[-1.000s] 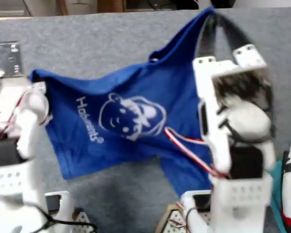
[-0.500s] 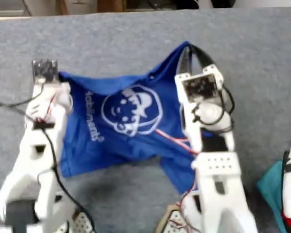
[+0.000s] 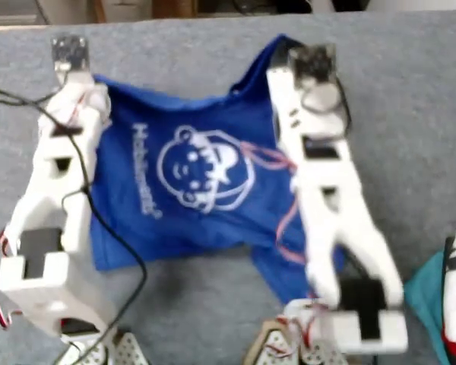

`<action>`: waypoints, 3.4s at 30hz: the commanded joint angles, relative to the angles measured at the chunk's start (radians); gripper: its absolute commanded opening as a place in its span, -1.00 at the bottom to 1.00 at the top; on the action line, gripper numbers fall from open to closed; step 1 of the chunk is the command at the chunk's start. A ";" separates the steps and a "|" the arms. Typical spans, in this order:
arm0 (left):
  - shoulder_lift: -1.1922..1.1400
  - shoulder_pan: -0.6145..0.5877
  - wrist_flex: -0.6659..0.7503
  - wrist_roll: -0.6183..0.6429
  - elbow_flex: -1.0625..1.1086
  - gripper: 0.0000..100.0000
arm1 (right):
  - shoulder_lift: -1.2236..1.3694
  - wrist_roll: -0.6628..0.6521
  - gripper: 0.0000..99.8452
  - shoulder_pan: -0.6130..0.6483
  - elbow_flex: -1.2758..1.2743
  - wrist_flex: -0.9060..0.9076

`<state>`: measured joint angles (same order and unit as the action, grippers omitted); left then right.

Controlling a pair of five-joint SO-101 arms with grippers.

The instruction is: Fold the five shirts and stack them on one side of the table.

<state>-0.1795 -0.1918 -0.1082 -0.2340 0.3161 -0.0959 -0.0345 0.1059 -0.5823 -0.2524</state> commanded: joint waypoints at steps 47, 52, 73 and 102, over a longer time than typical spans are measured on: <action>-0.512 -0.023 -0.612 0.005 -0.922 -0.96 | 1.409 -0.038 -0.99 -0.018 2.249 0.666; -0.512 -0.017 -0.816 0.078 -1.096 -0.96 | 1.379 -0.037 -0.99 -0.019 2.252 0.856; -0.513 0.005 -1.254 0.074 -1.128 -0.96 | 1.003 0.025 -0.99 -0.041 2.255 1.752; -0.503 0.035 -1.416 -0.087 -0.812 -0.96 | 0.855 0.012 -0.99 -0.142 2.127 2.042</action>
<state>-0.7089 -0.1381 -1.5136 -0.3030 -0.4925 0.8462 -0.0100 -0.0445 1.5719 1.7714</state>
